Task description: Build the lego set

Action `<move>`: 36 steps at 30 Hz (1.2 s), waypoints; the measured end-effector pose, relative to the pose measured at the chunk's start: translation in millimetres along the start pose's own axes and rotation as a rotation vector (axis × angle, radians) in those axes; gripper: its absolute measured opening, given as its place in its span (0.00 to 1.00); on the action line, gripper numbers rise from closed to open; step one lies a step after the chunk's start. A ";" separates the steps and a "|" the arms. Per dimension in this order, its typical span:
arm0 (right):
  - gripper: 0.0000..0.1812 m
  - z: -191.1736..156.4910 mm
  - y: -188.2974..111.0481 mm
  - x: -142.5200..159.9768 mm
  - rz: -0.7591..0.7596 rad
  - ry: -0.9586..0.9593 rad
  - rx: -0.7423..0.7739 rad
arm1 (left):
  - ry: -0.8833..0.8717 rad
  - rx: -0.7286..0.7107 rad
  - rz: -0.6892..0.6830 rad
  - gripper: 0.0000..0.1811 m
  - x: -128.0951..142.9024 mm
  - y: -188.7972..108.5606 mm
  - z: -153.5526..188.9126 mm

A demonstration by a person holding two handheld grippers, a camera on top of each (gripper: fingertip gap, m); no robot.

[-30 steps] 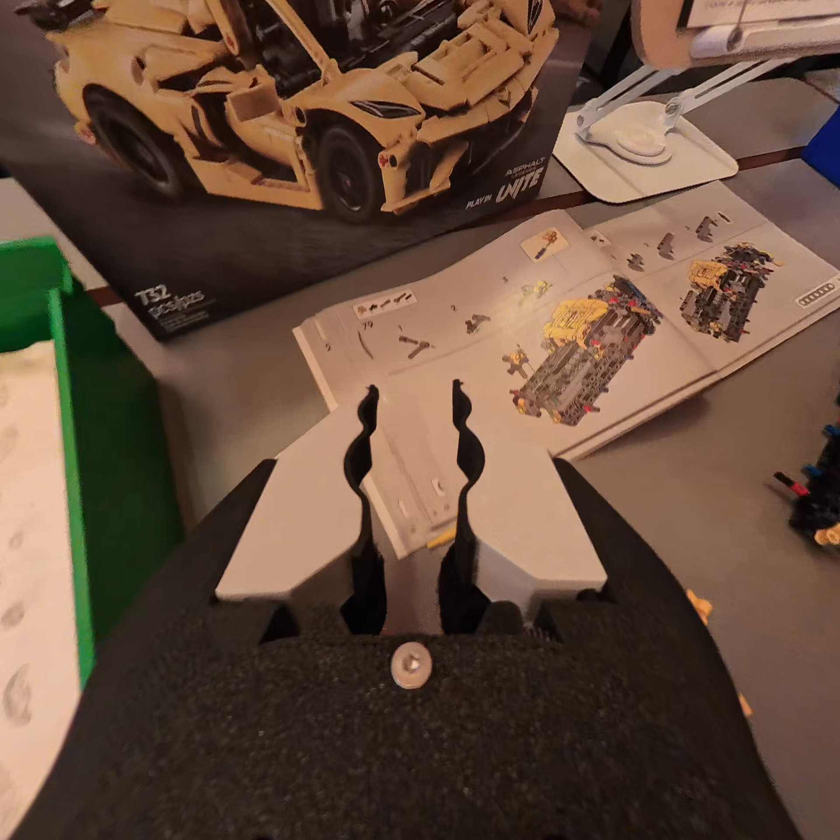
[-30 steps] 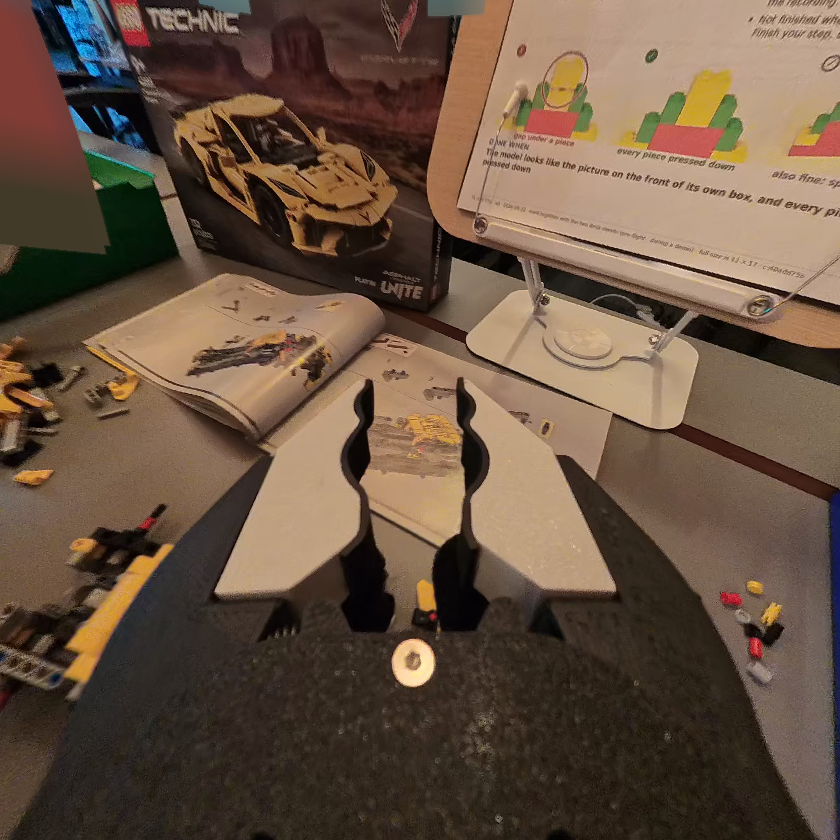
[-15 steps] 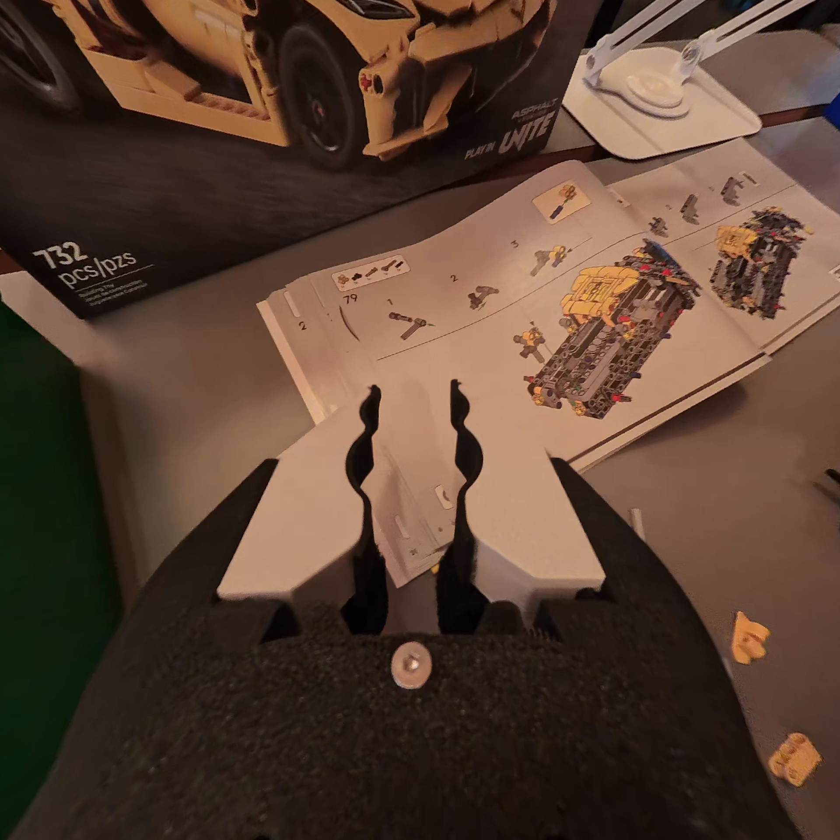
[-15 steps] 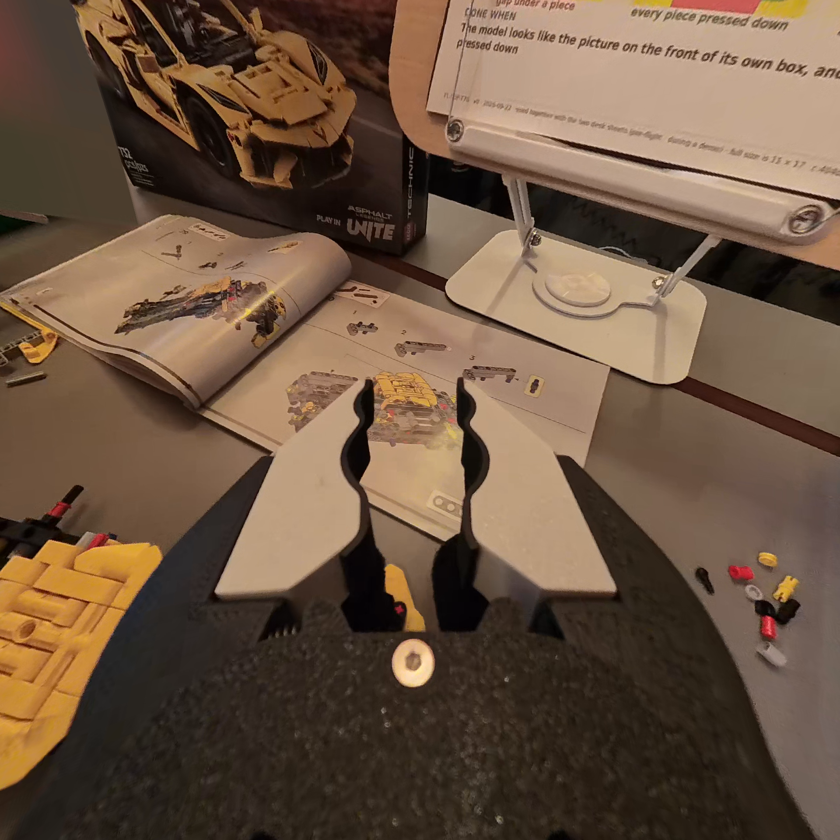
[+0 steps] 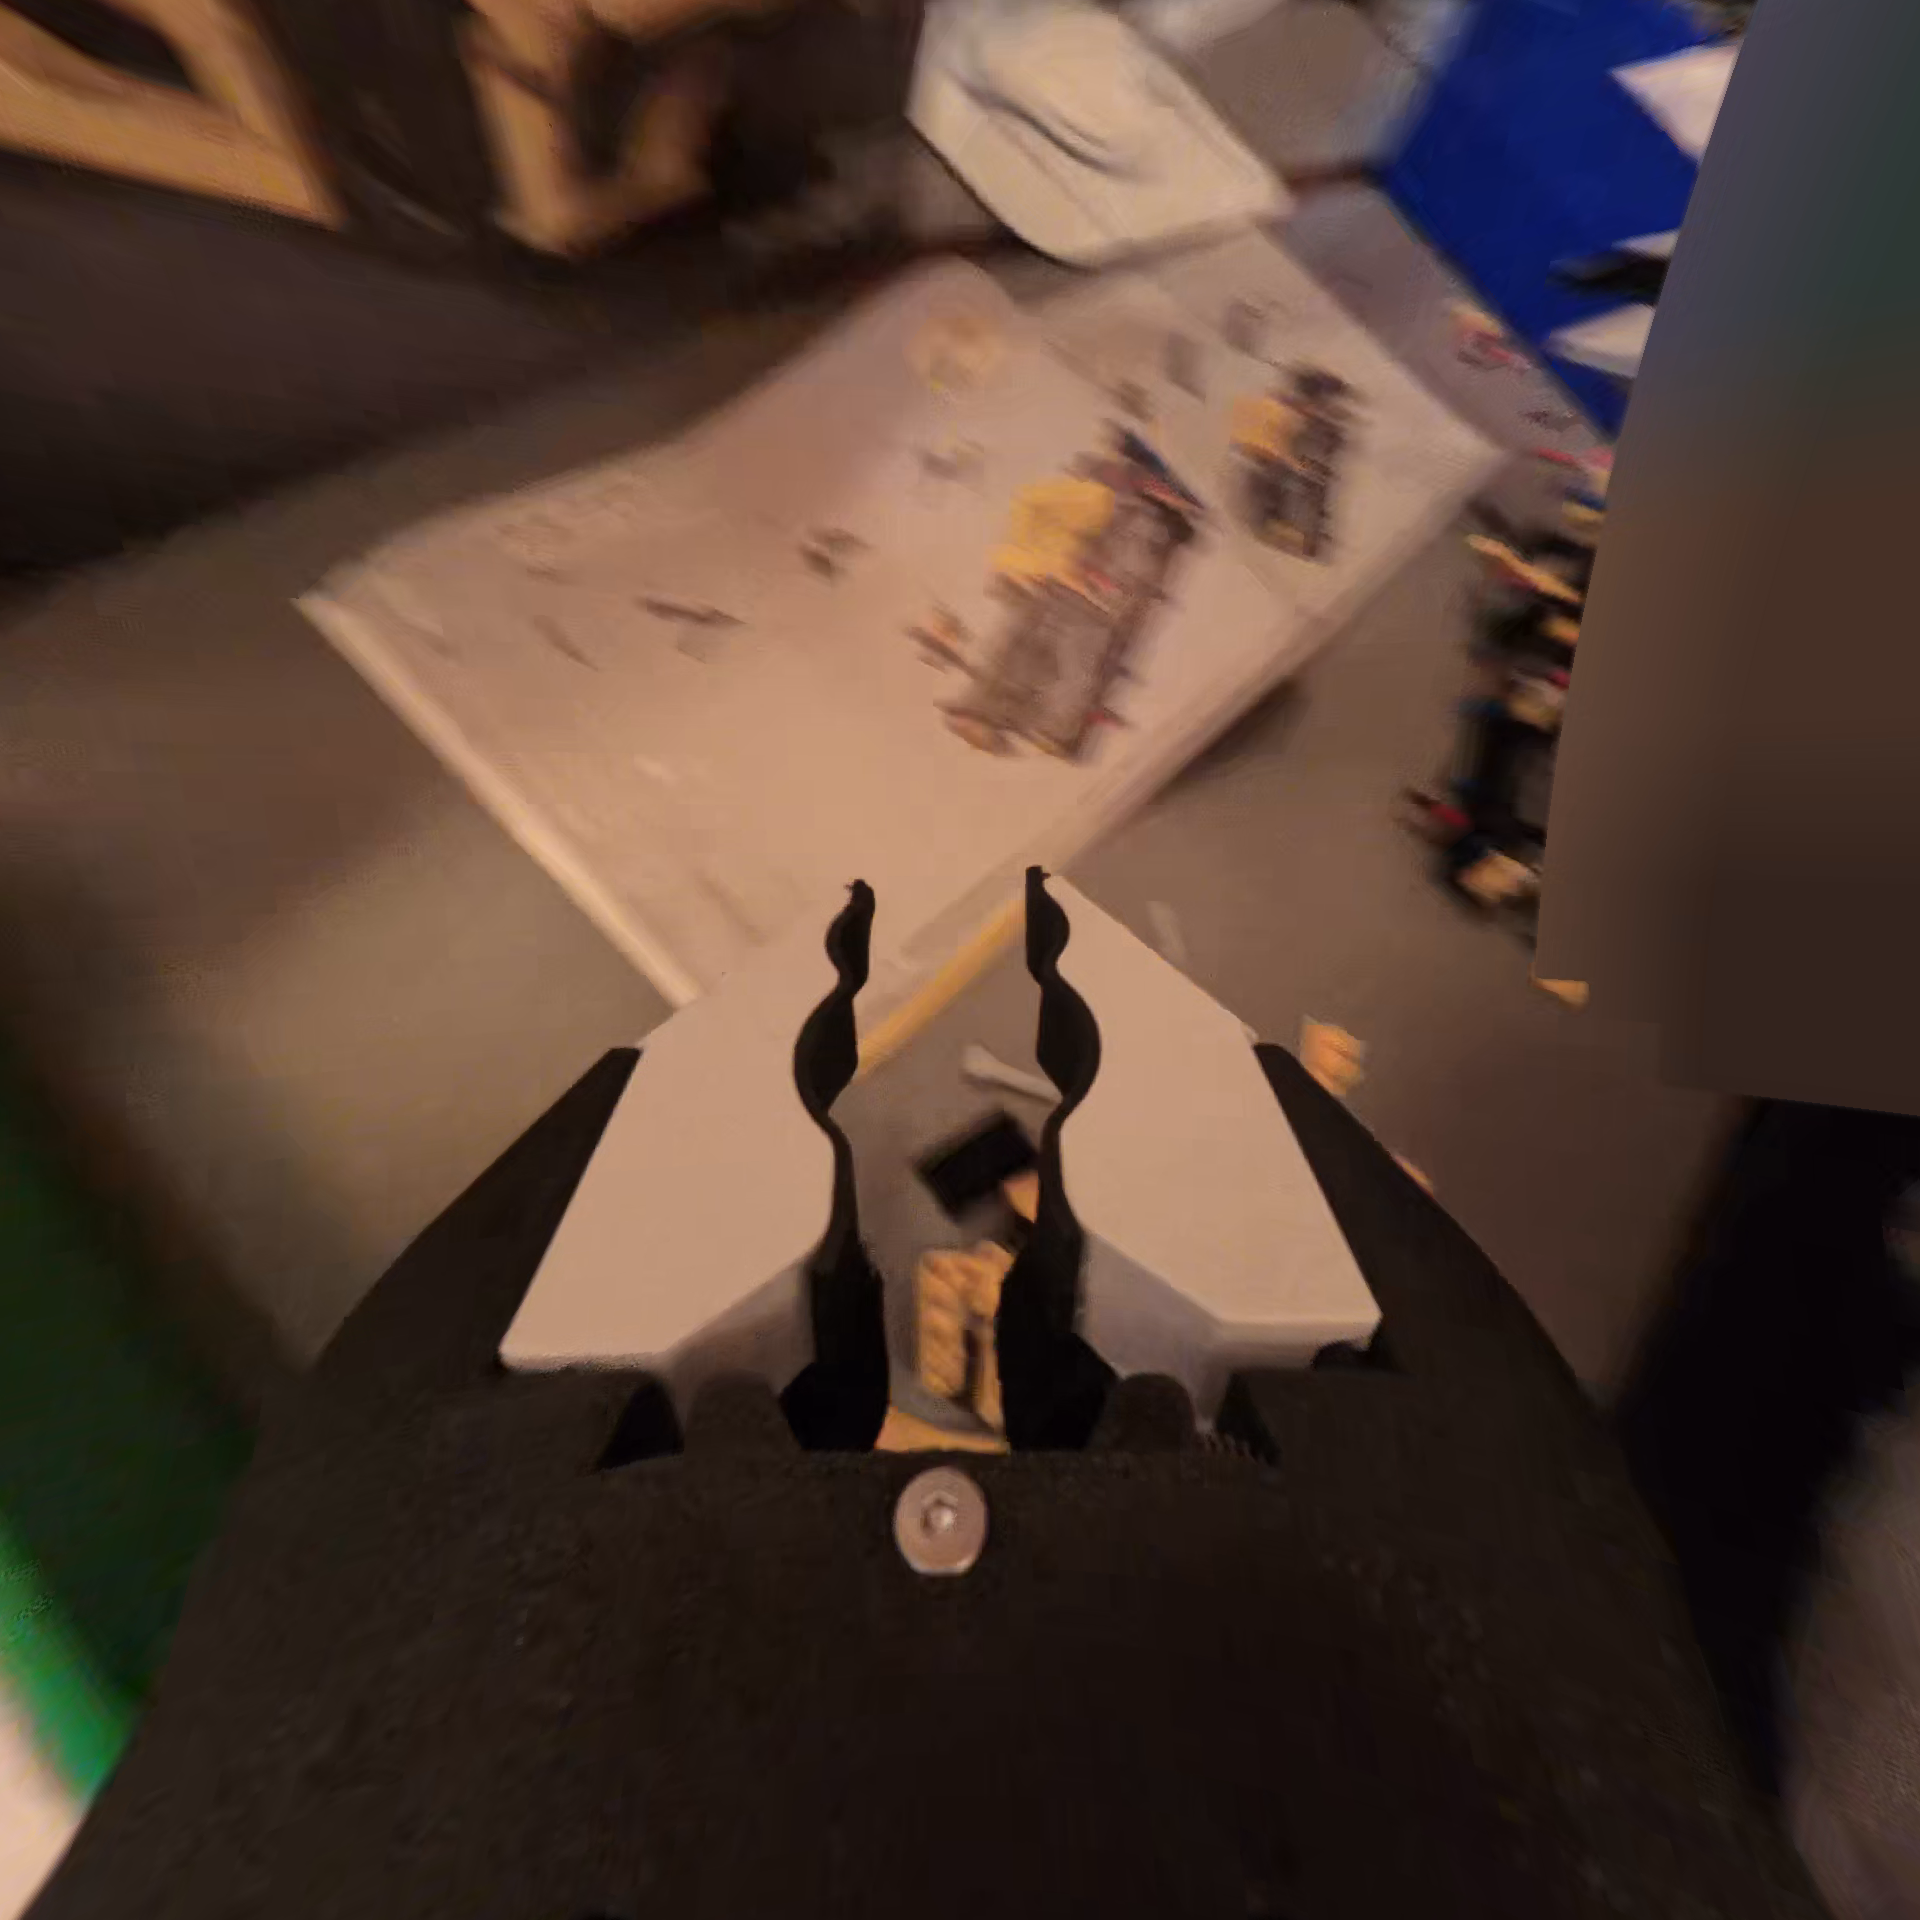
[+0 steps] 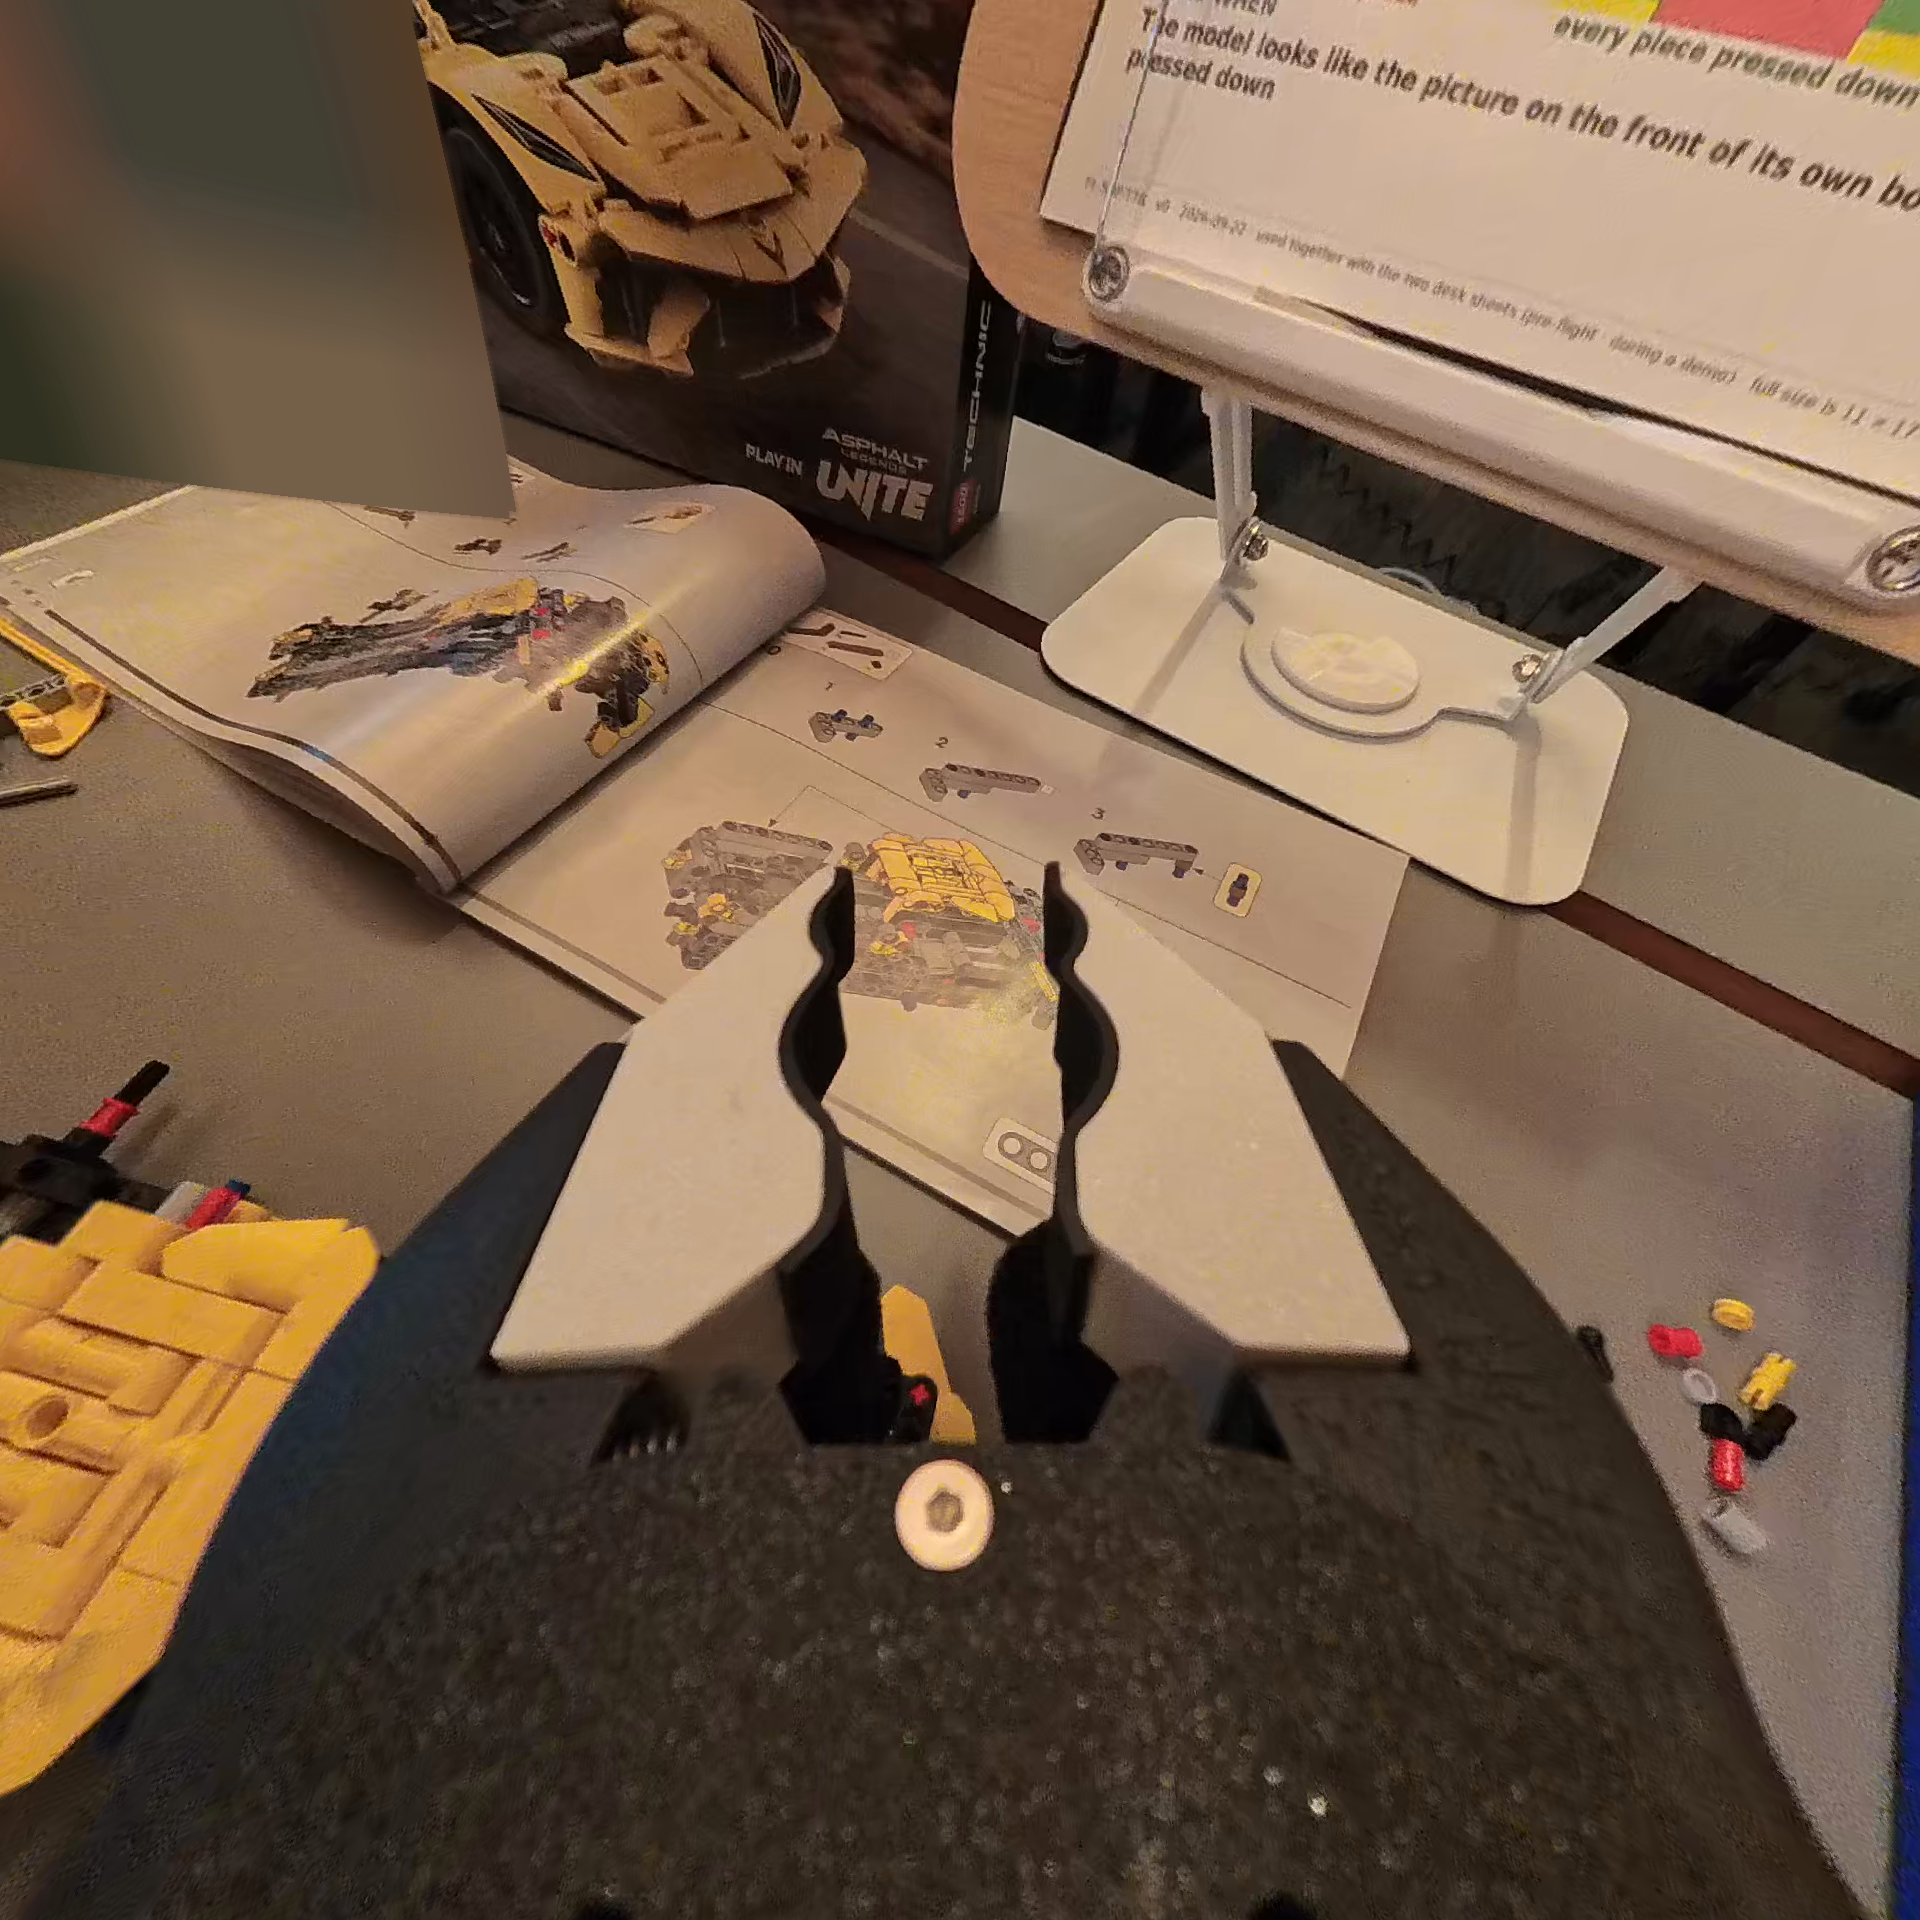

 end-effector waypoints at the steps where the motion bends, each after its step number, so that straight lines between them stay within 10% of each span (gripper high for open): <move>1: 0.19 -0.7 -1.9 -1.8 0.004 -0.007 0.001 | -0.021 0.087 -0.040 0.13 9.0 -4.5 13.4; 16: 0.18 -7.4 -23.5 -7.3 0.044 -0.033 0.020 | 0.146 -0.284 -0.329 0.14 119.3 -42.1 29.1; 36: 0.17 -13.3 -31.9 -12.7 0.067 -0.023 -0.003 | 0.355 -0.015 -0.232 0.17 93.6 6.3 71.3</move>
Point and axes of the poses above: each gripper's, where its closed fingertips meet, y out along the fingers, x out of its underside, z = x × y across the jaws, the point moved 3 cm from there along -y, back along the fingers, and after that the axes turned 1 degree about x, right-handed, at the moved point
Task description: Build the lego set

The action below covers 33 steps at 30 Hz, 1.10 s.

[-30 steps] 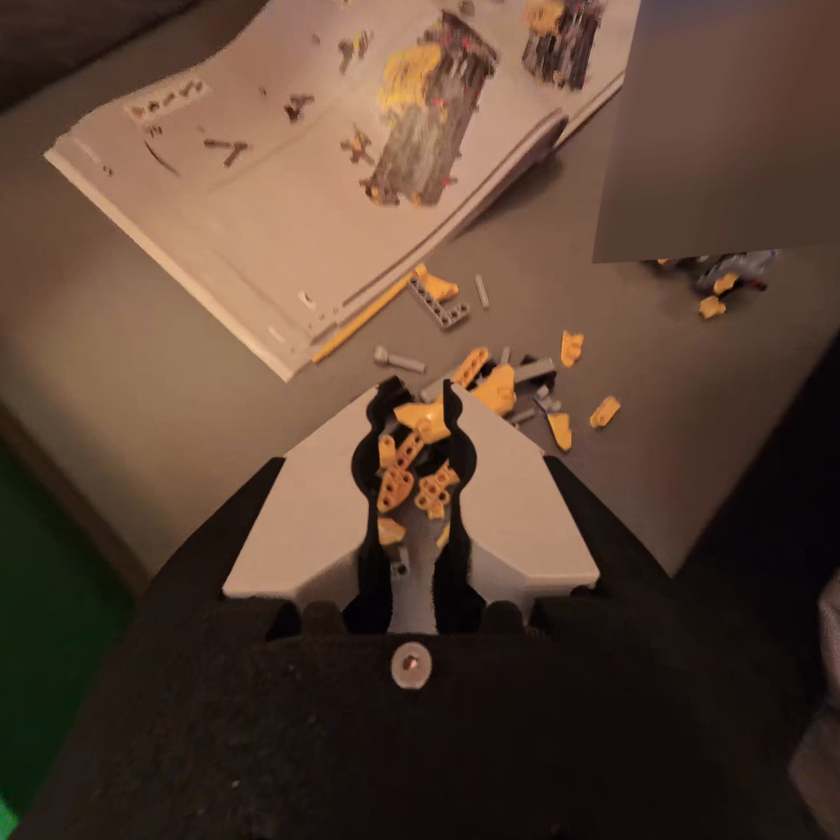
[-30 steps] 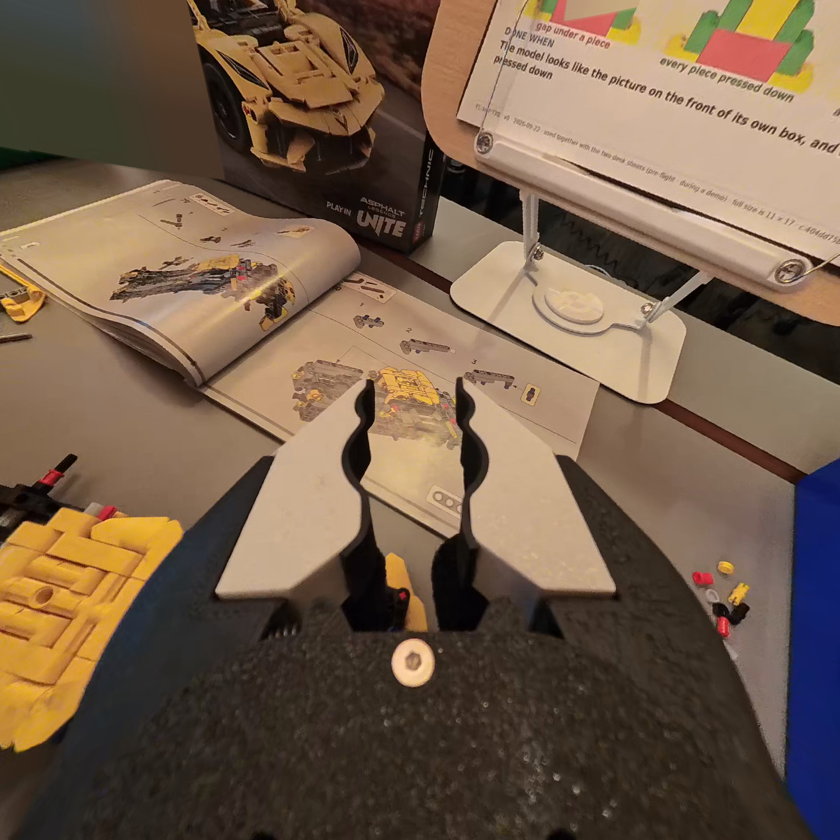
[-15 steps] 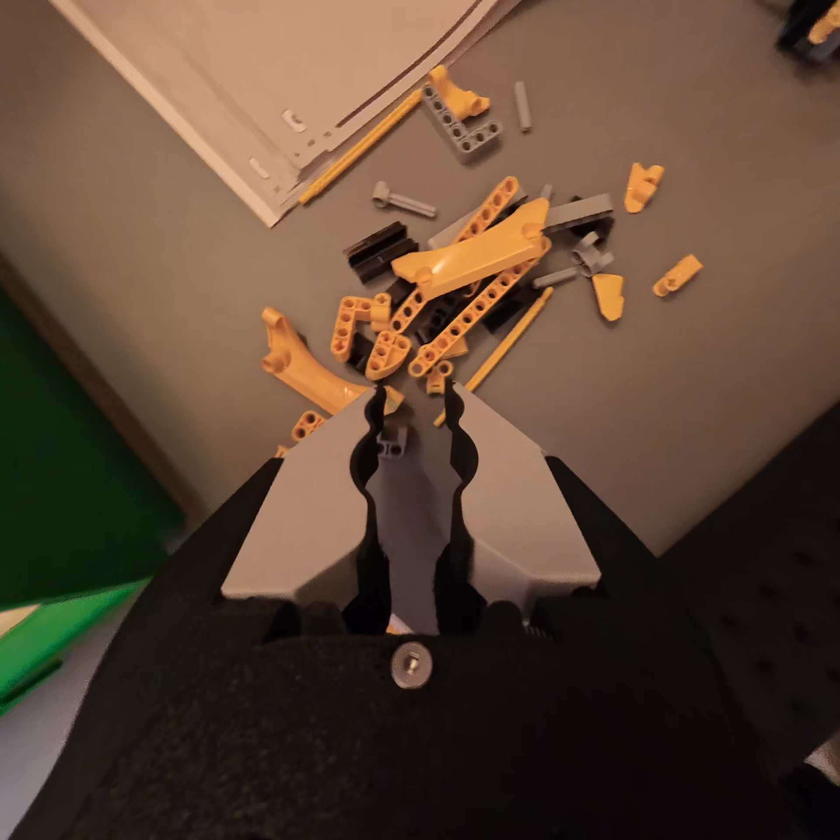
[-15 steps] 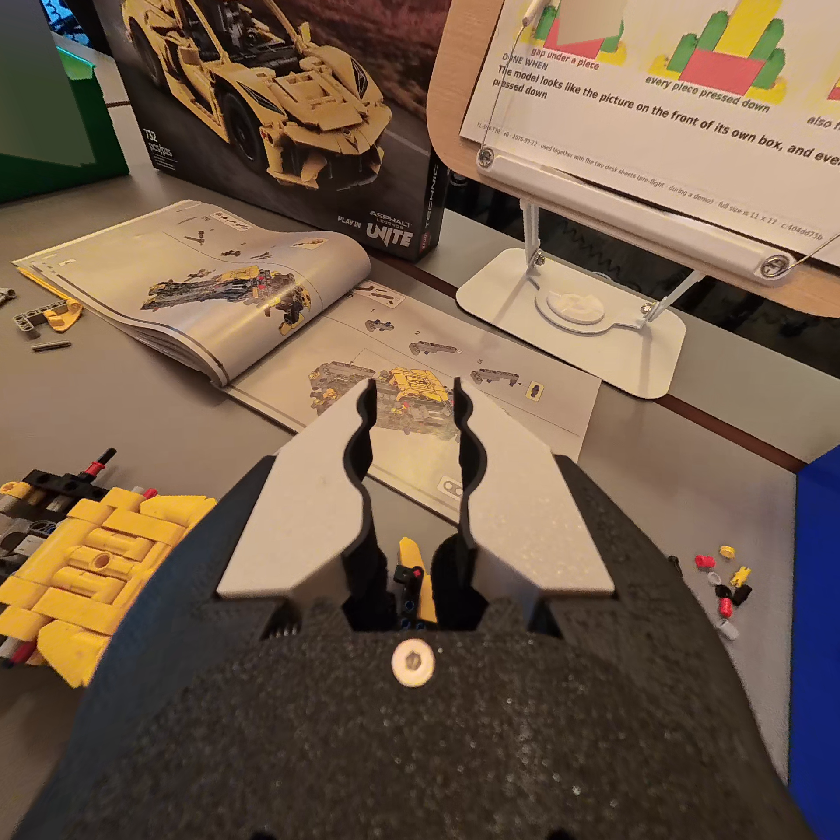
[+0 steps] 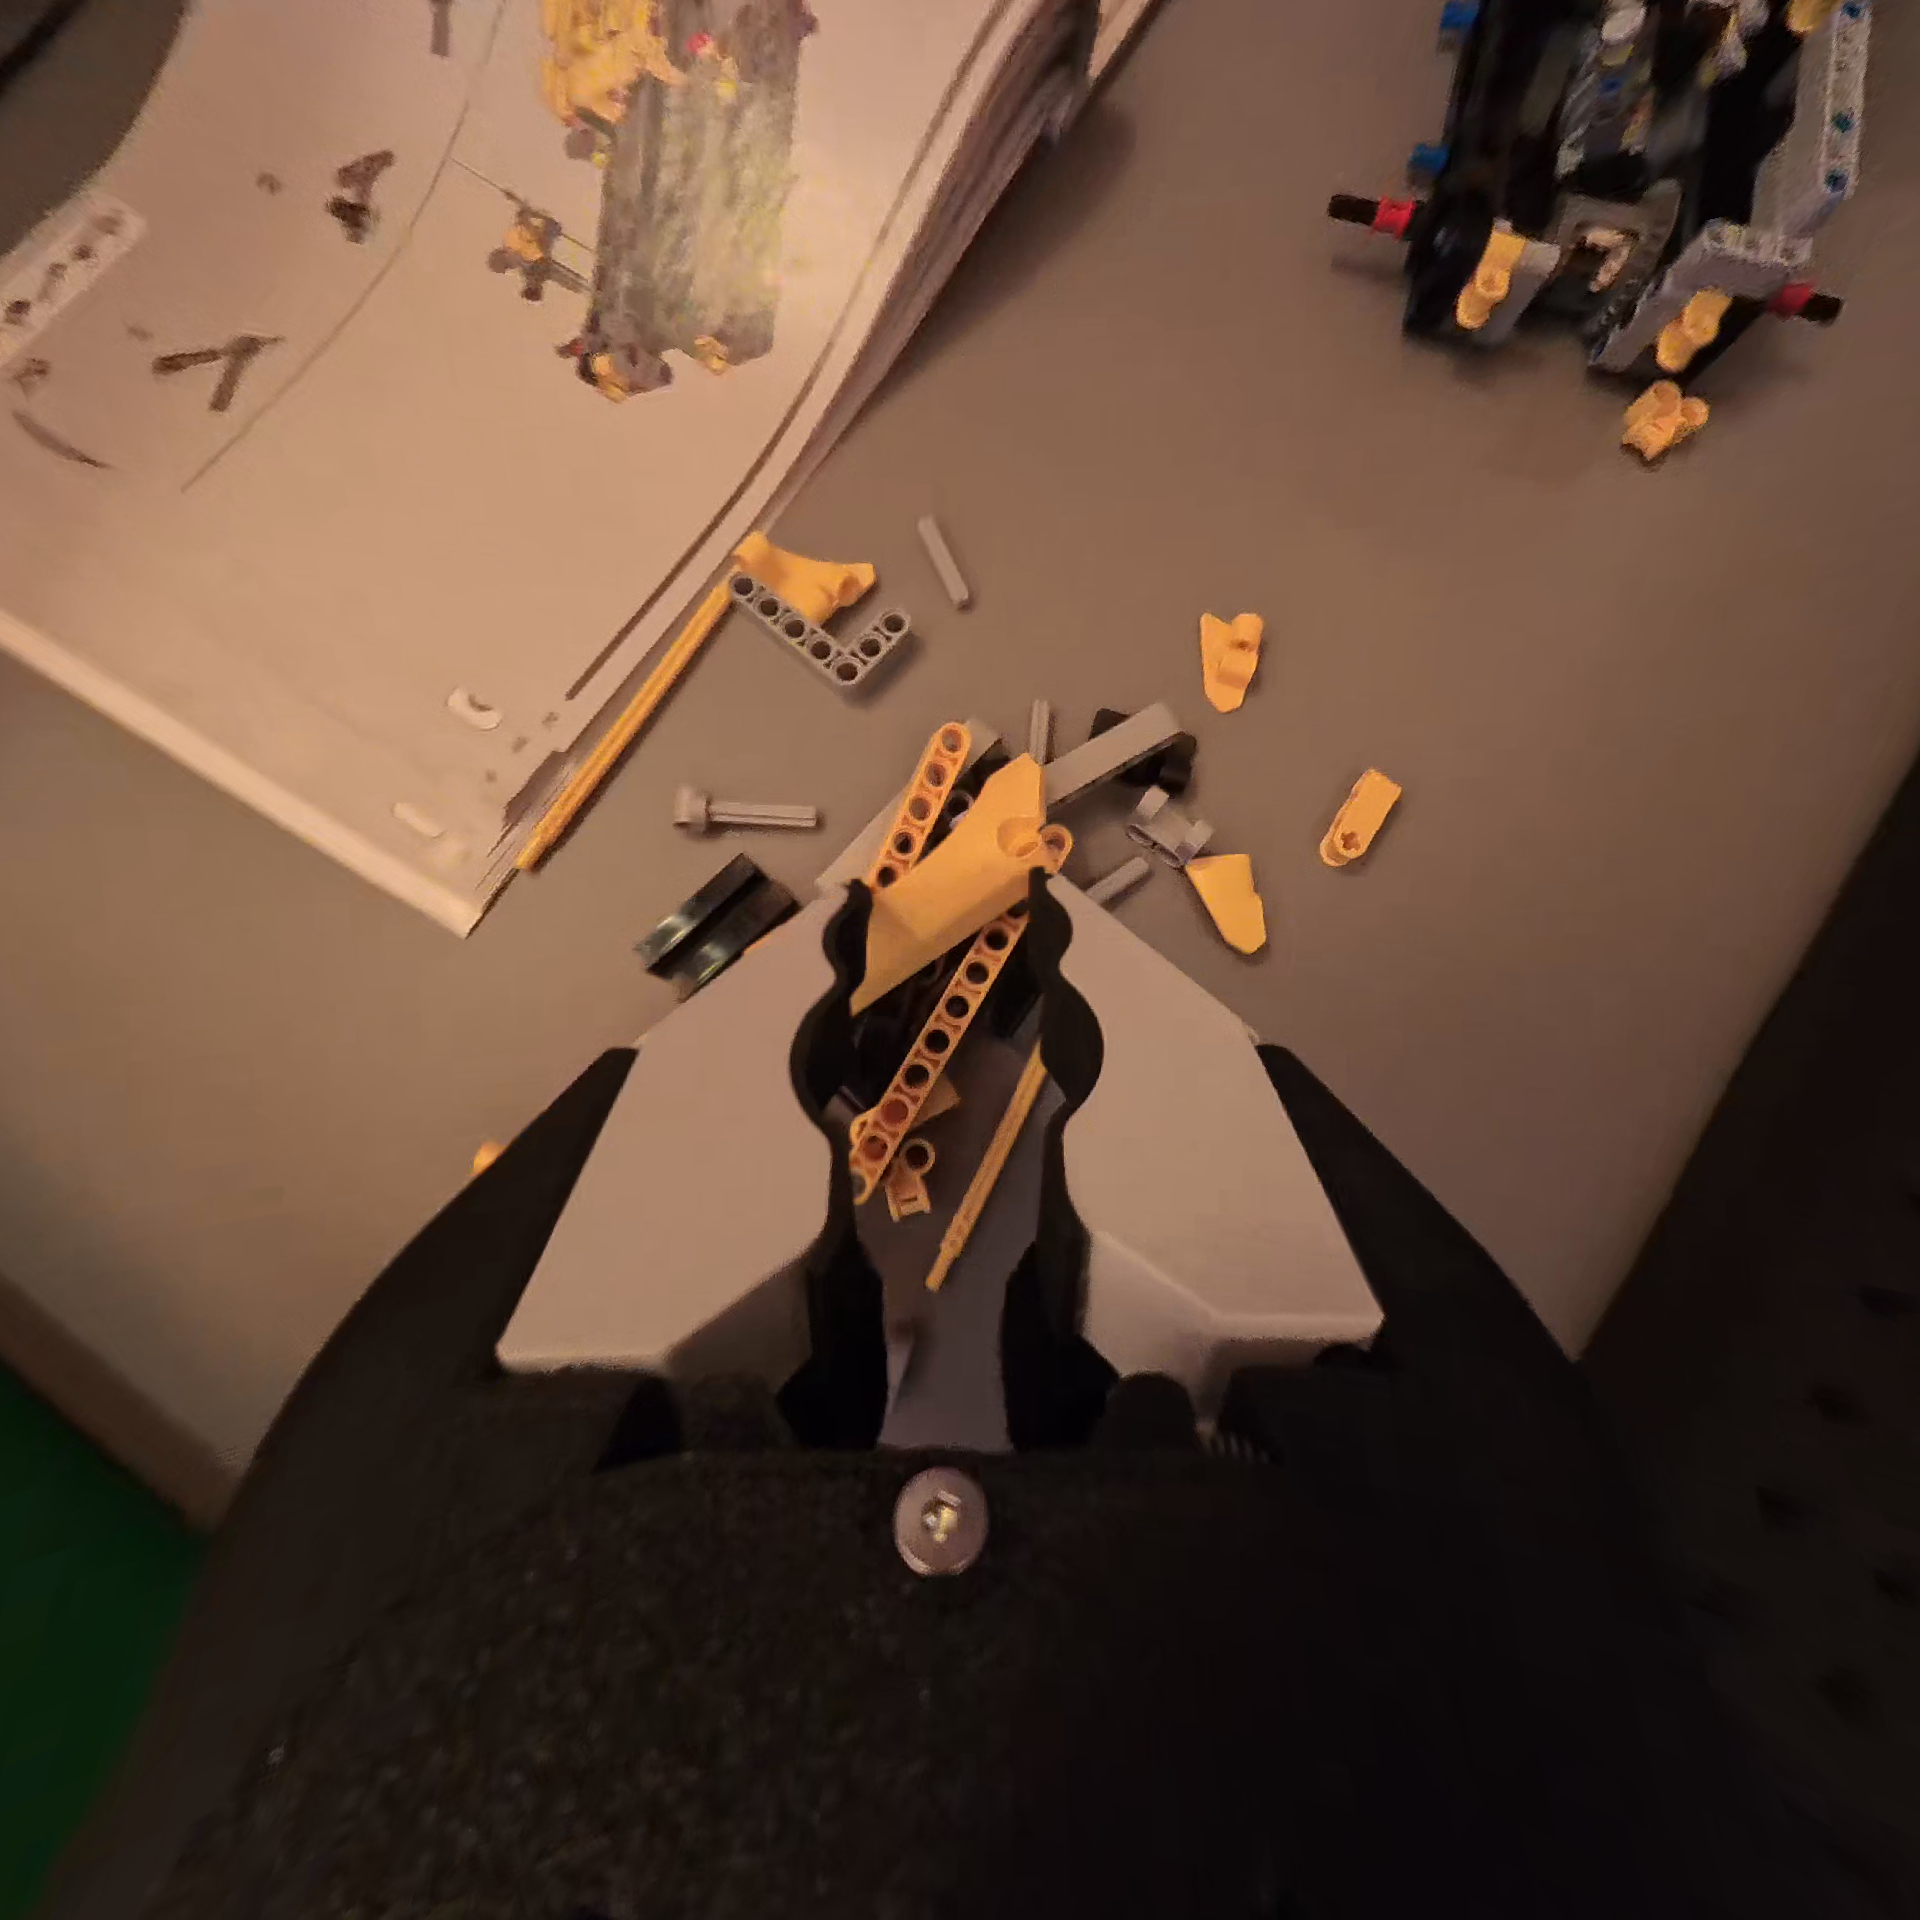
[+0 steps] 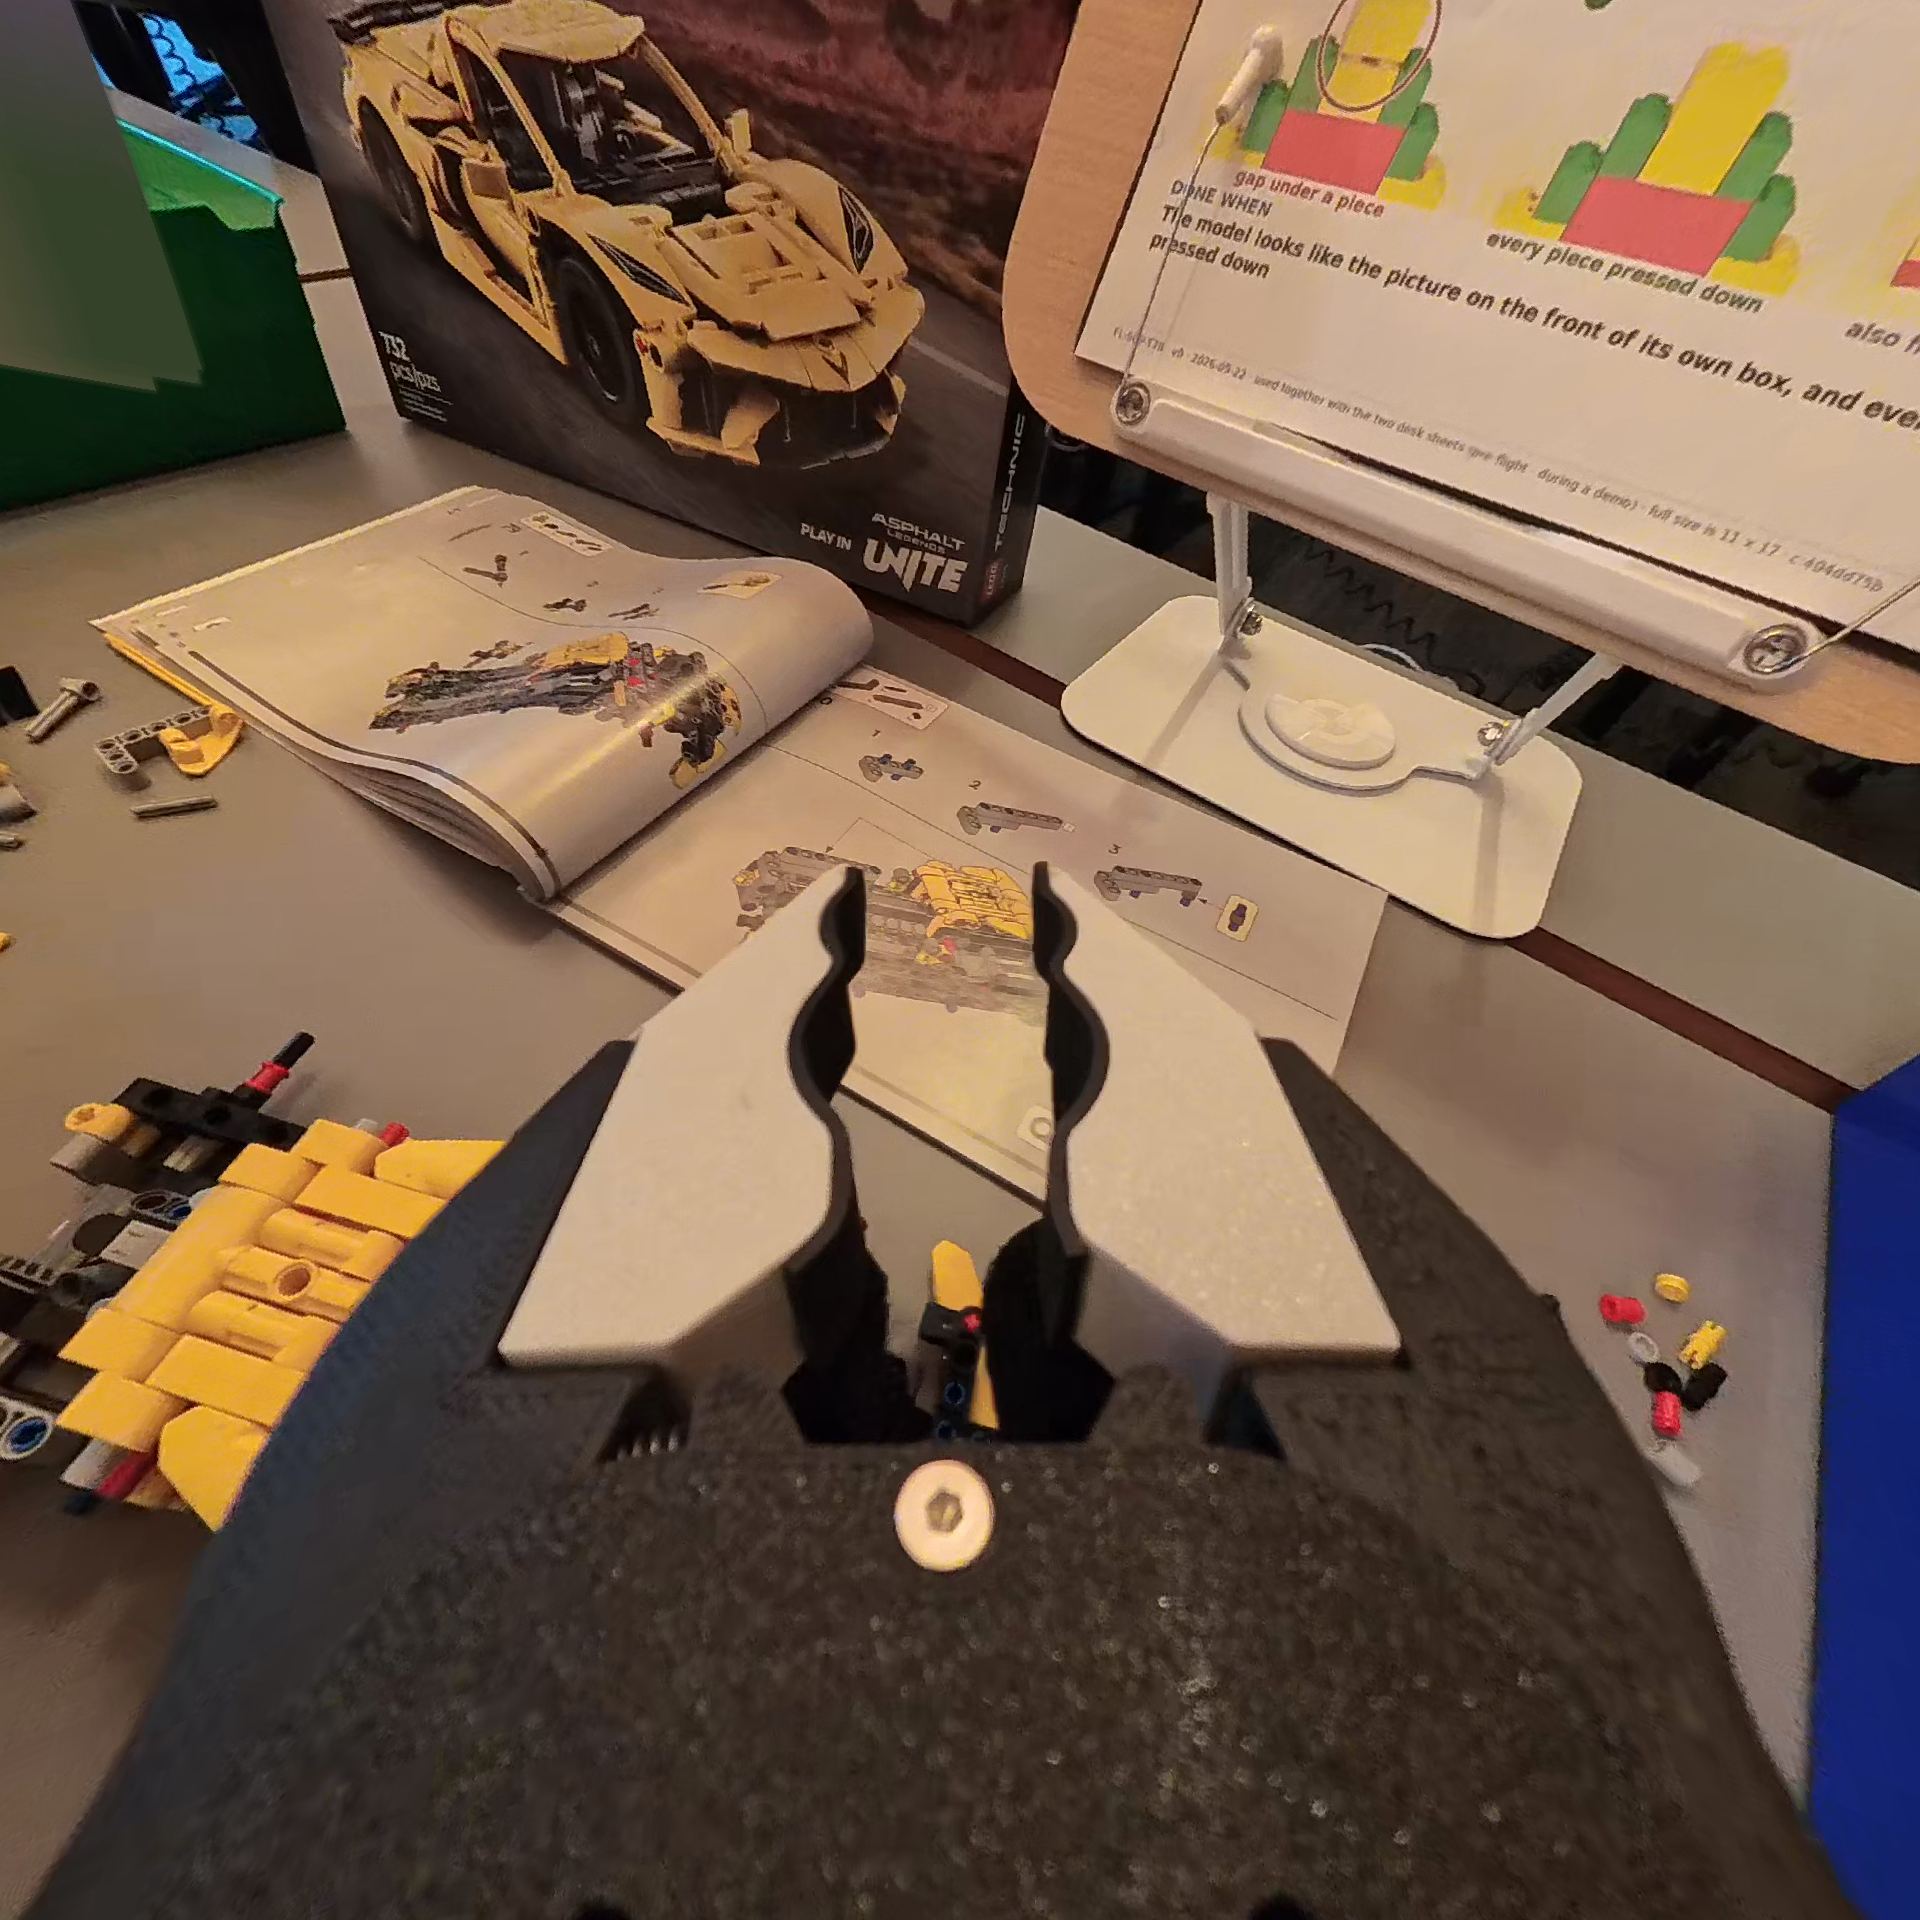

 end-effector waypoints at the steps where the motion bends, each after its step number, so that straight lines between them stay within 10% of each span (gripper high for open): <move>1: 0.17 0.6 -0.9 -0.1 -0.001 -0.011 0.008 | 0.010 0.011 -0.011 0.19 -0.7 4.2 -1.1; 24: 0.16 3.1 -0.2 5.7 -0.028 -0.025 0.008 | -0.020 -0.403 -0.066 0.00 -10.1 -29.7 -72.7; 33: 0.16 0.2 2.0 9.3 -0.048 -0.038 -0.002 | -0.186 0.090 0.050 0.20 -13.0 -6.7 -12.2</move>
Point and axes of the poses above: each gripper's, where its closed fingertips meet, y out along the fingers, x out of its underside, z = x × y across the jaws, the point moved 3 cm from there along -y, back along the fingers, and after that the axes turned 1 degree about x, right-handed, at the moved point
